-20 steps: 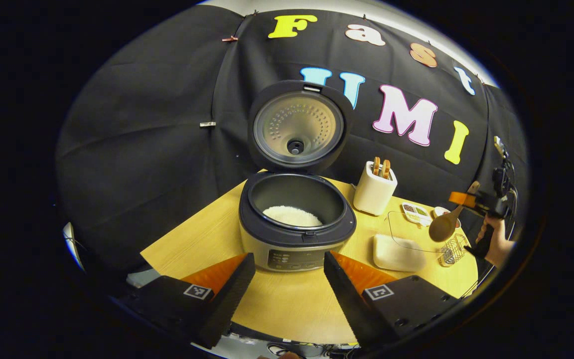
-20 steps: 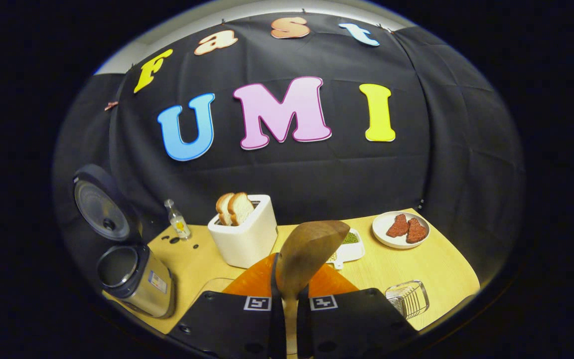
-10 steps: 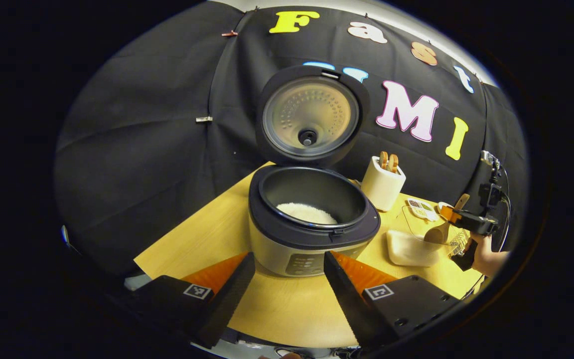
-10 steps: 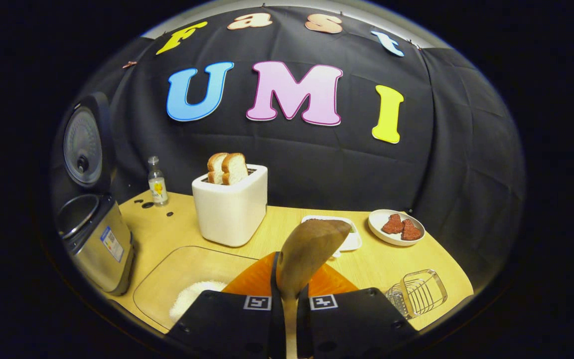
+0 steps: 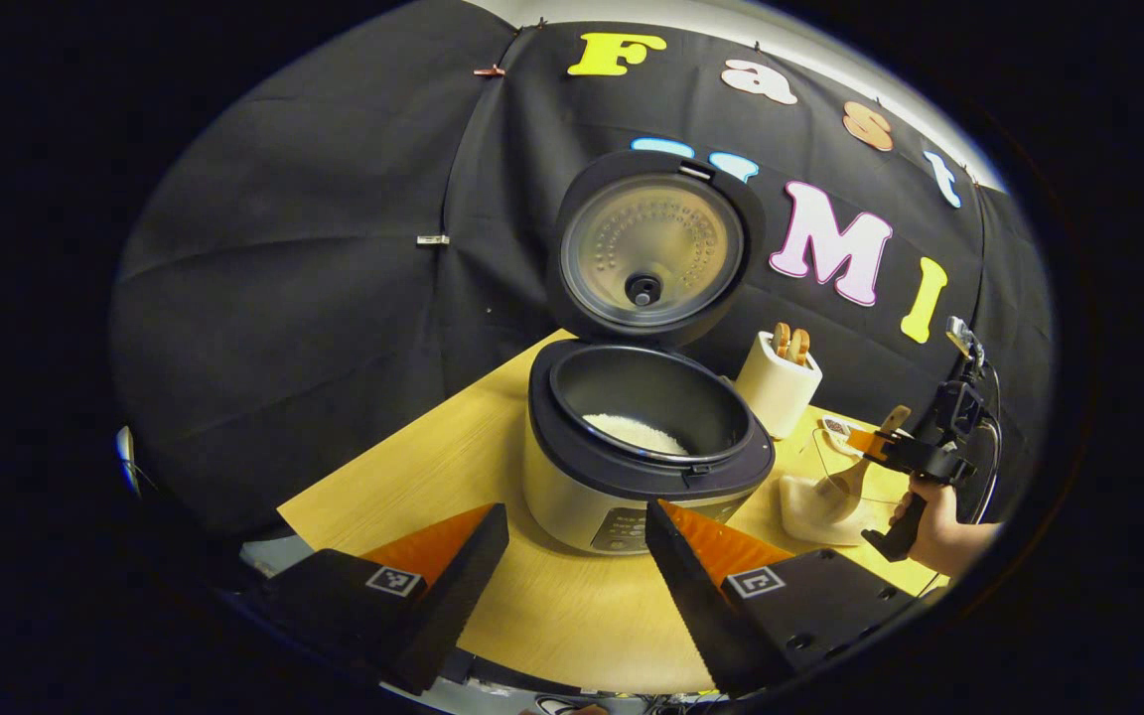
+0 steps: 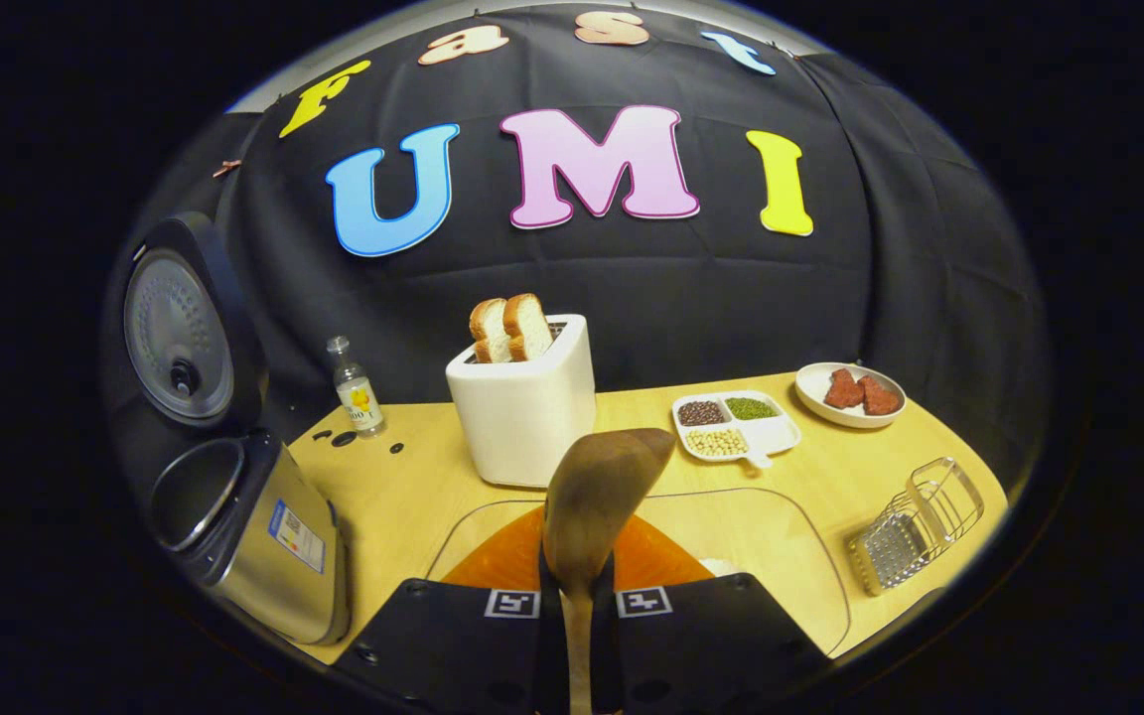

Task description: Close the left gripper, press the button to open the rice cooker; take a wooden spoon from the chopstick holder with the right hand, scoop a spoonful of rice and pour it into the rice cooker, then put the wooden spoon back into the chopstick holder.

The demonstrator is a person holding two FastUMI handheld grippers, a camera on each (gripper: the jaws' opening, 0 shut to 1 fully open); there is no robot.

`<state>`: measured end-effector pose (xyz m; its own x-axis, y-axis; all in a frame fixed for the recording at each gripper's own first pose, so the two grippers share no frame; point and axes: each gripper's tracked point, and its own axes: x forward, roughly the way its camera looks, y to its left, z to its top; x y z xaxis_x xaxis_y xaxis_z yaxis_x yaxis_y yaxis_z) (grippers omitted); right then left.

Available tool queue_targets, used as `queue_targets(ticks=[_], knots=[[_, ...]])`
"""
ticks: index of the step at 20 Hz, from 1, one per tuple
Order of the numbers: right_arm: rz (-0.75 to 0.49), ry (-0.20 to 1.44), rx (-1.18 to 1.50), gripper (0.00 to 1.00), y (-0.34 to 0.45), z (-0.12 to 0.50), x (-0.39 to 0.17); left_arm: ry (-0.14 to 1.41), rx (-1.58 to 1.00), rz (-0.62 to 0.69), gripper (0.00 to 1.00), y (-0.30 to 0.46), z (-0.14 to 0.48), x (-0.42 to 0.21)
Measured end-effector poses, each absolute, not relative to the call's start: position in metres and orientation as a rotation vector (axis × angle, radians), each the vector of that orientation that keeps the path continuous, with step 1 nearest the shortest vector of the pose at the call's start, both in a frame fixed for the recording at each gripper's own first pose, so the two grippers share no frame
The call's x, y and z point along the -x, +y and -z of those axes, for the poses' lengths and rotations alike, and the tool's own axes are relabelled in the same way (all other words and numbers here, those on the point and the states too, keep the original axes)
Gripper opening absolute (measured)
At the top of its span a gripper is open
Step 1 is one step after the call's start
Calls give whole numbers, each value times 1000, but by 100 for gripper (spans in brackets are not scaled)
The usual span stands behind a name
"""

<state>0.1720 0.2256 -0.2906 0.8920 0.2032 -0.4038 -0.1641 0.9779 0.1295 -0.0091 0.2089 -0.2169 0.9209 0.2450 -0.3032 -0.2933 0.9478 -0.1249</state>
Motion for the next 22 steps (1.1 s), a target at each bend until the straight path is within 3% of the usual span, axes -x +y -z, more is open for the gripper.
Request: queue_targets(ticks=[7, 8, 9, 11, 15, 16, 17, 22], knots=[[-173, 569, -411, 13, 237, 296, -166, 299, 211, -296, 96, 207, 216, 27], [-153, 589, -465, 8, 232, 299, -167, 303, 210, -298, 96, 207, 217, 29], [-138, 605, -515, 13, 226, 301, -167, 306, 209, -299, 96, 206, 217, 31], [-105, 631, -604, 13, 215, 303, -165, 312, 209, -290, 96, 202, 215, 32], [-66, 640, -747, 13, 196, 300, -159, 307, 183, -262, 96, 194, 208, 27], [-59, 641, -786, 17, 192, 300, -157, 303, 177, -257, 97, 191, 206, 25], [-48, 639, -824, 13, 187, 299, -157, 299, 175, -250, 96, 189, 202, 24], [58, 594, -969, 13, 140, 284, -156, 282, 161, -226, 96, 179, 193, 22]])
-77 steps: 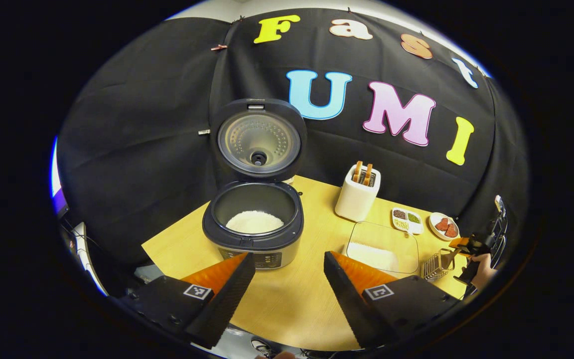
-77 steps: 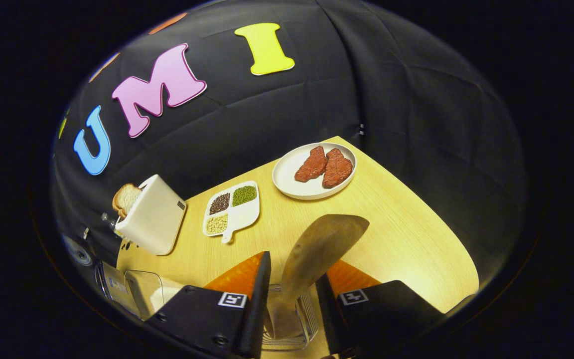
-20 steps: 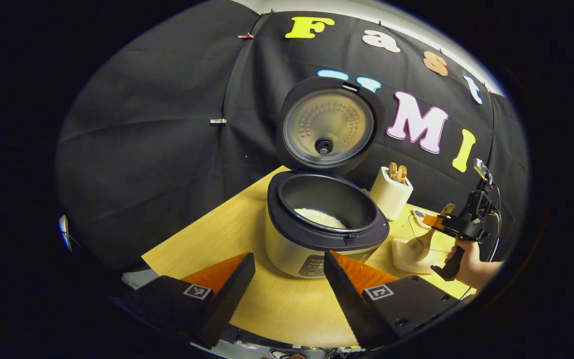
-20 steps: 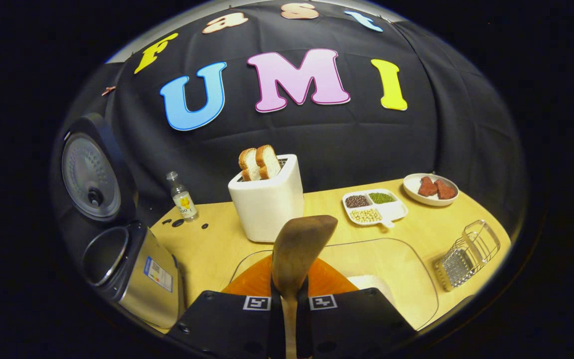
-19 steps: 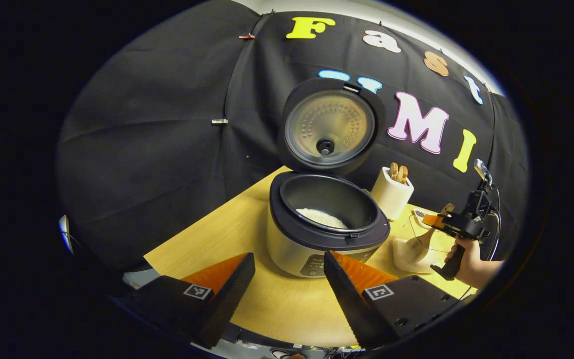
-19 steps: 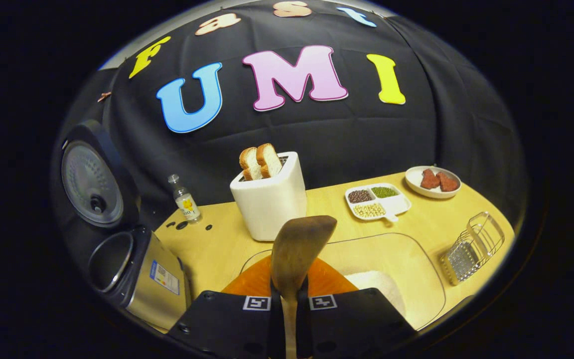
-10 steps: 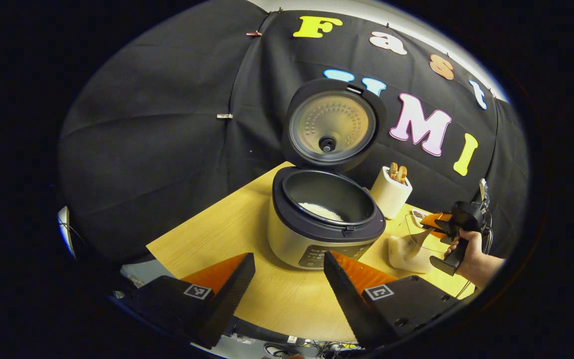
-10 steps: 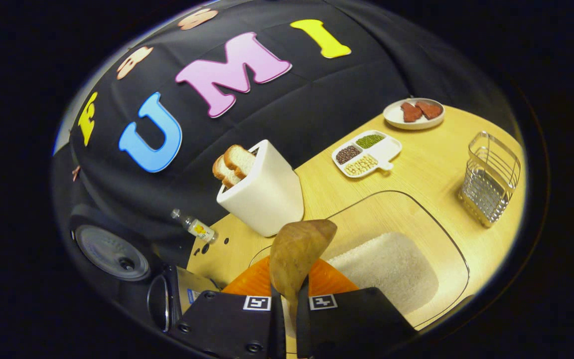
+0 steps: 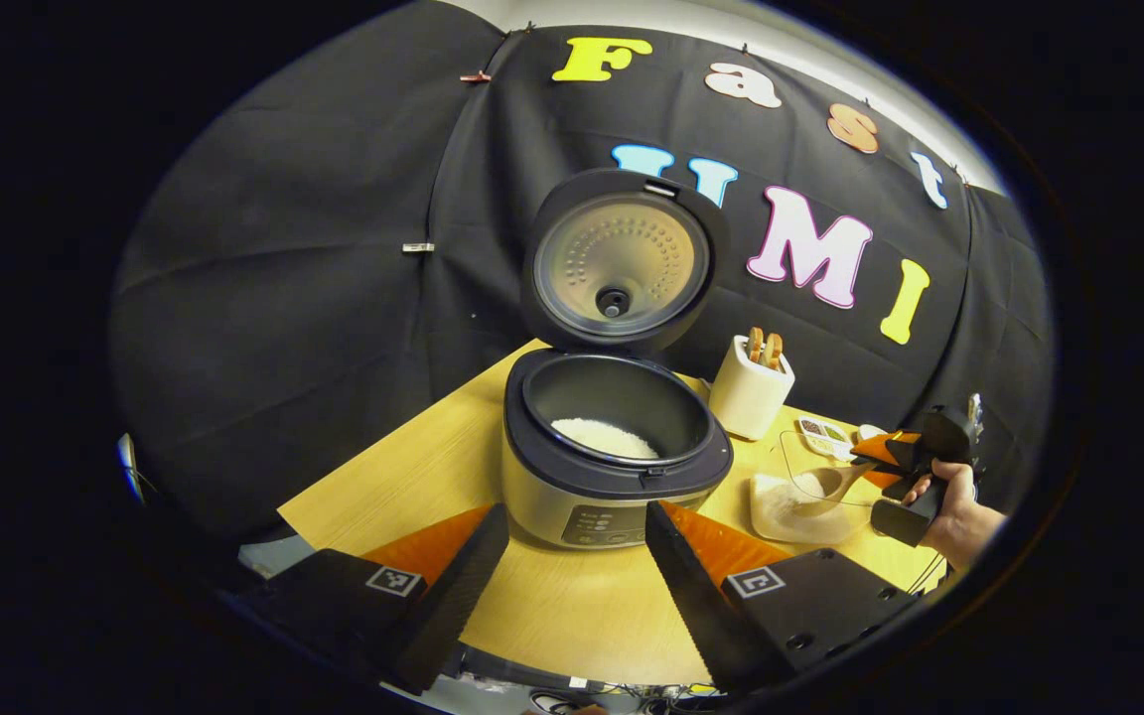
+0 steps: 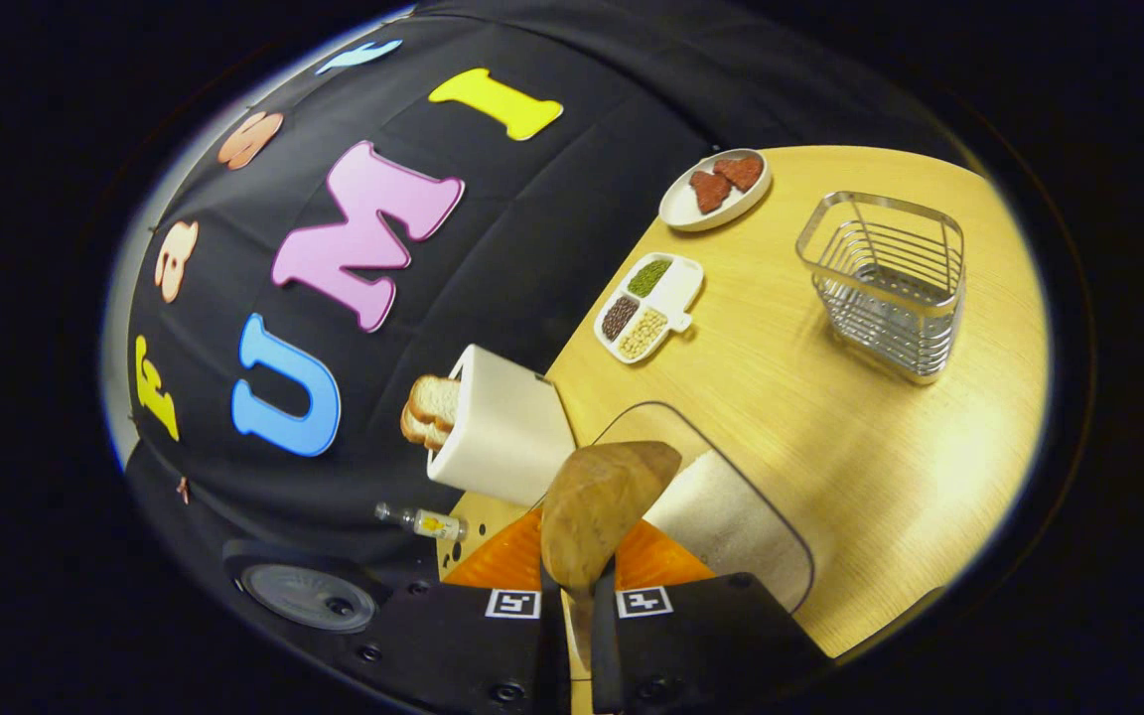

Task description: Close the left gripper, press the button to open the rice cooker; take a wooden spoon from the chopstick holder with the right hand, scoop a spoonful of rice and pour it into the rice cooker, then put the wooden spoon back into the chopstick holder.

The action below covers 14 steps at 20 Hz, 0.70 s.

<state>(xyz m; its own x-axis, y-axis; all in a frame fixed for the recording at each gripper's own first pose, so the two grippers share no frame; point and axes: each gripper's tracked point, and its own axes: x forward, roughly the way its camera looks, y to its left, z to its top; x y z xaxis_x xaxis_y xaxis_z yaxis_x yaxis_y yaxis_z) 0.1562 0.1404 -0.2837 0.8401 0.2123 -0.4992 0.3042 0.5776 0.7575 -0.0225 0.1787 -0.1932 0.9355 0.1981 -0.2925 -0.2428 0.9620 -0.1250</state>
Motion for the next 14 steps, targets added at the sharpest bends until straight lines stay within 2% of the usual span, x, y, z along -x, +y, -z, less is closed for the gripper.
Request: queue_targets(ticks=[8, 14], knots=[[95, 560, -1132, 13, 115, 243, -160, 264, 160, -223, 96, 173, 183, 34], [-19, 570, -1181, 13, 159, 197, -158, 249, 186, -244, 96, 179, 180, 46]])
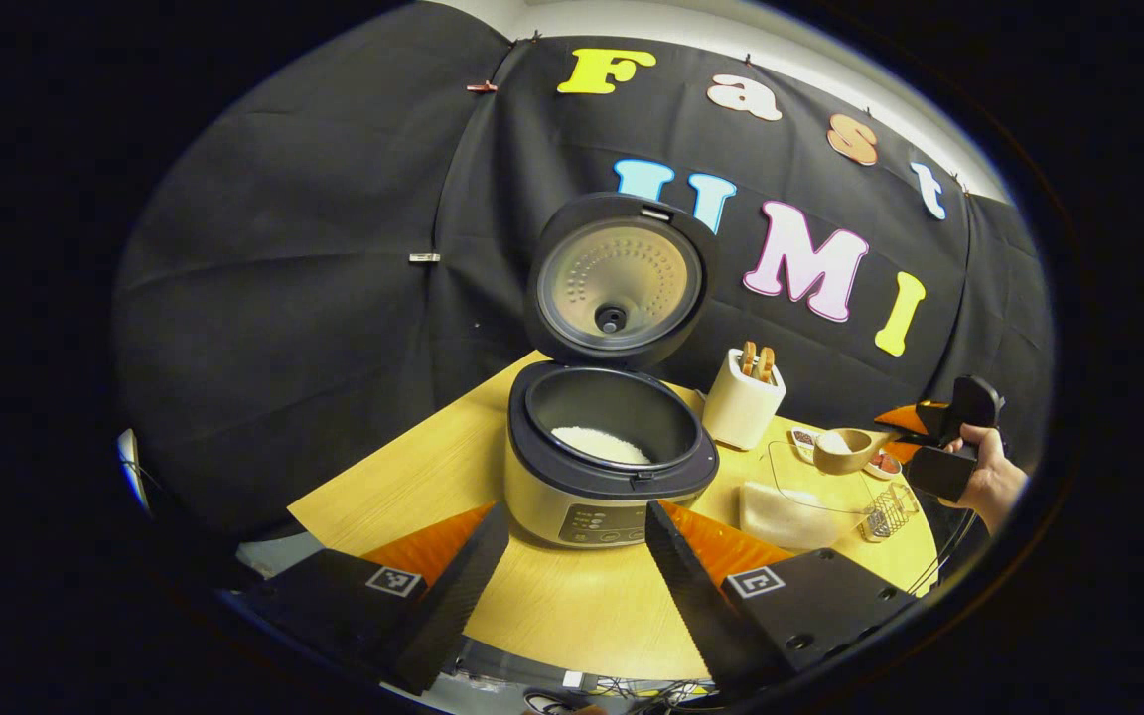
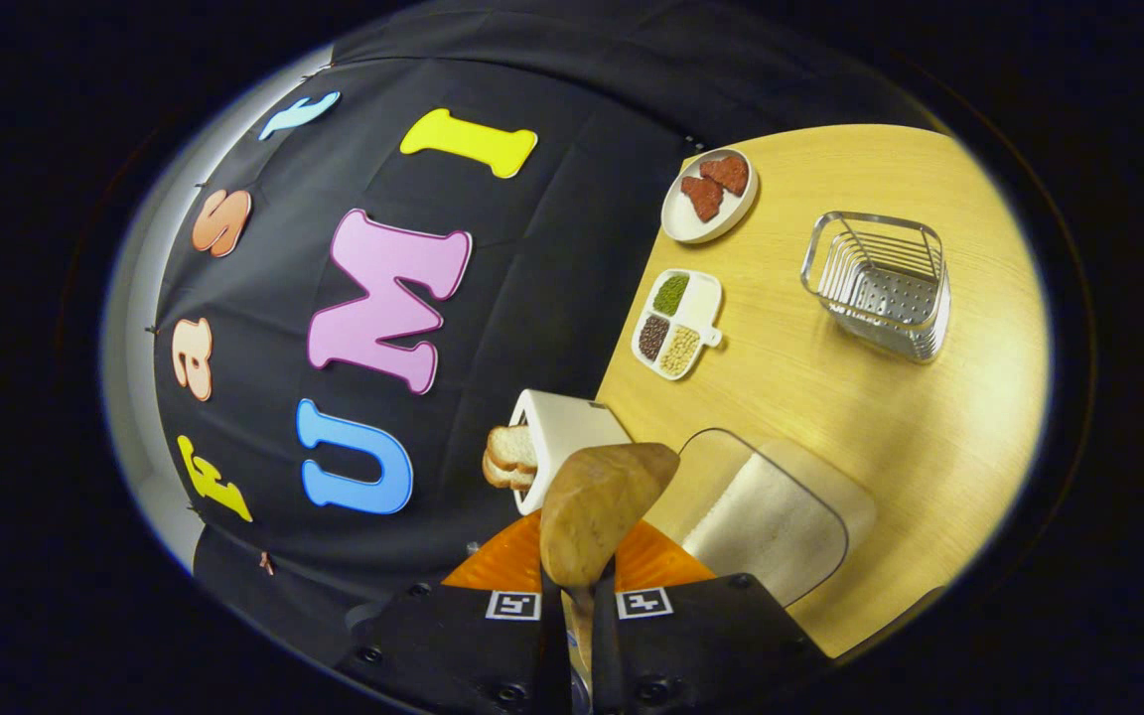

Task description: Close the left gripper, press the button to open the rice cooker; take a wooden spoon from the chopstick holder with the right hand, scoop a spoonful of rice and pour it into the rice cooker, then put the wooden spoon back into the chopstick holder.

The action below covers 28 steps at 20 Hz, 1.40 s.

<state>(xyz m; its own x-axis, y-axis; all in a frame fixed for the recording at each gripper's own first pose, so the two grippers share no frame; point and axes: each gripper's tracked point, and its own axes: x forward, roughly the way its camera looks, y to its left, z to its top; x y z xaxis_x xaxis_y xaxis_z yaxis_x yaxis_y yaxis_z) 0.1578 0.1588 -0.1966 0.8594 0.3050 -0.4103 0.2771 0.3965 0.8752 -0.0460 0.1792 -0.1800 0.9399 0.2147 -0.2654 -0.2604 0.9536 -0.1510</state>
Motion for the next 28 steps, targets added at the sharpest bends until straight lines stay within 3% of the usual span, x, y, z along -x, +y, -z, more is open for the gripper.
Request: queue_targets(ticks=[15, 28], knots=[[-310, 690, -1113, 13, 354, 146, -137, 236, 241, -316, 96, 231, 185, 83], [-595, 476, -328, 13, 480, 159, -96, 251, 286, -380, 95, 258, 207, 99]])
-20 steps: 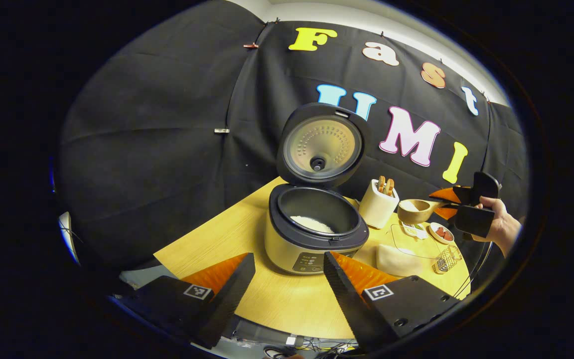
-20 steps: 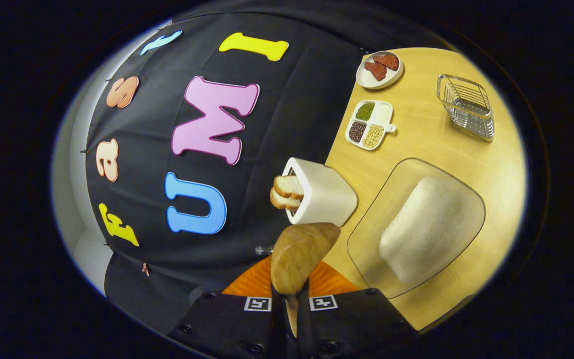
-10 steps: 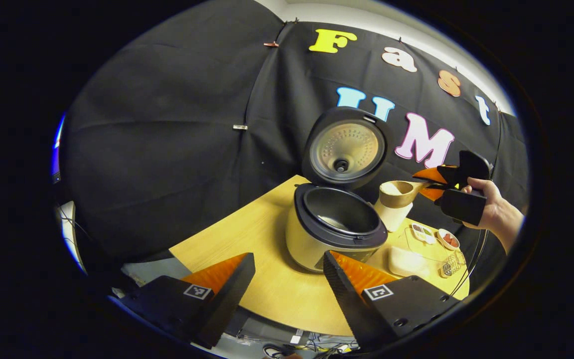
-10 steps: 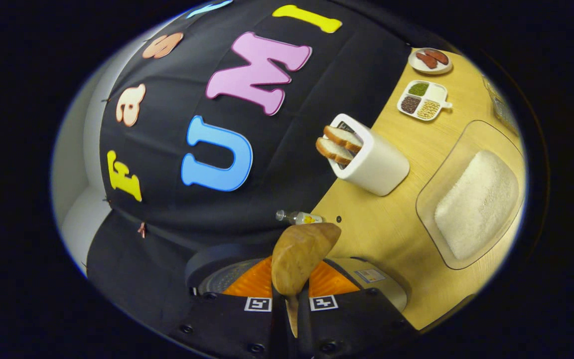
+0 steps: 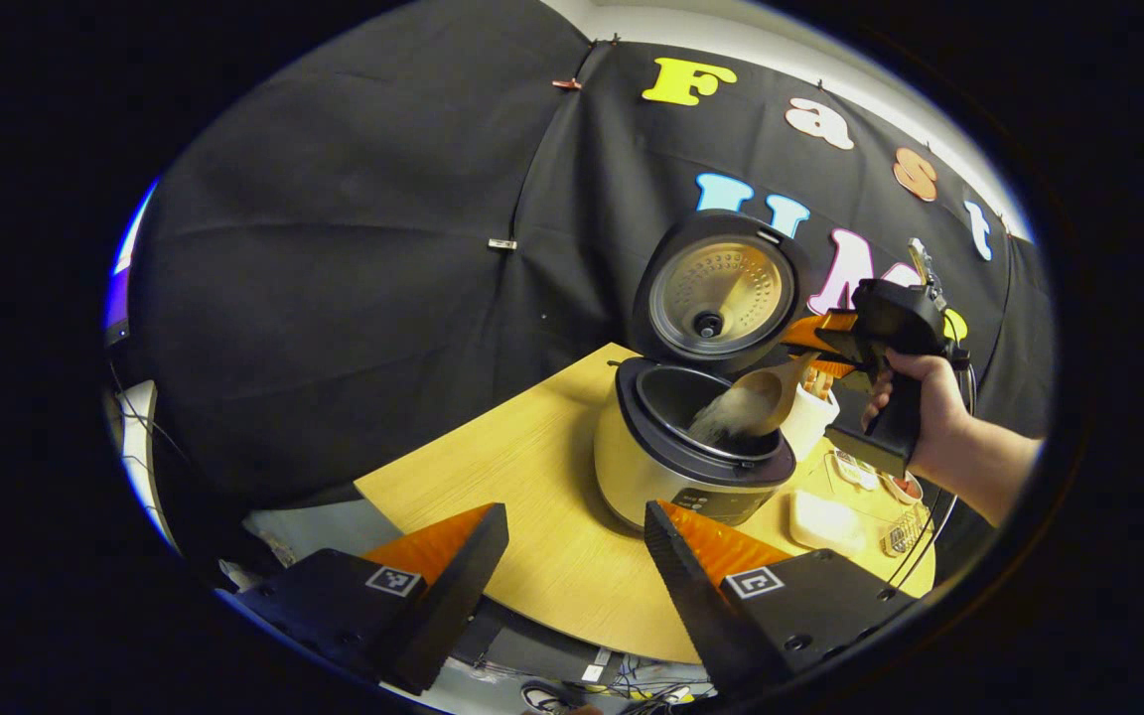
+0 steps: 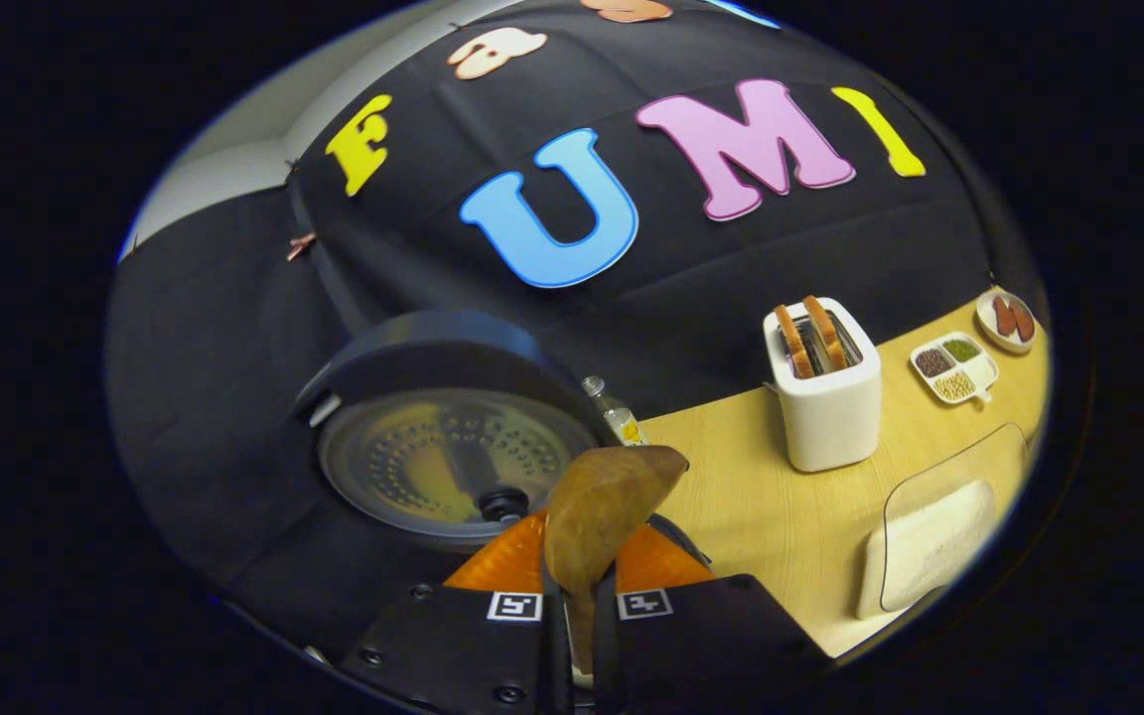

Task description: Close the left gripper, press the button to open the rice cooker; take a wooden spoon from the chopstick holder with the right hand, scoop a spoonful of rice and pour it into the rice cooker, then put the wooden spoon back into the chopstick holder.

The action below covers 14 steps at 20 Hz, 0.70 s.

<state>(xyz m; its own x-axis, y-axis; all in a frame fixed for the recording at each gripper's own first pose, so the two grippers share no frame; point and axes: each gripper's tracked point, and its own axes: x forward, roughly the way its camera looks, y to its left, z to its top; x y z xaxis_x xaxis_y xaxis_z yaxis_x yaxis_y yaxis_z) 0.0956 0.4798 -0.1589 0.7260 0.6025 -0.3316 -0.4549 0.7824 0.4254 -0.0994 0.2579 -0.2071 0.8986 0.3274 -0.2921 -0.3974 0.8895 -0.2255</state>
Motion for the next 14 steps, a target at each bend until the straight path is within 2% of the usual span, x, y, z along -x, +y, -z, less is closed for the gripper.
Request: queue_targets(ticks=[4, 10, 11, 12, 14], knots=[[-694, 371, -118, 12, 504, 163, -74, 247, 199, -410, 95, 264, 206, 109], [-896, 197, 171, 13, 538, 165, -25, 256, 273, -405, 95, 258, 219, 113], [-928, 163, 194, 8, 544, 160, -16, 257, 258, -408, 95, 259, 220, 113], [-950, 138, 218, 13, 549, 156, -9, 253, 236, -414, 96, 263, 217, 113], [-967, 131, 253, 13, 549, 159, -2, 236, 208, -422, 95, 271, 210, 112]])
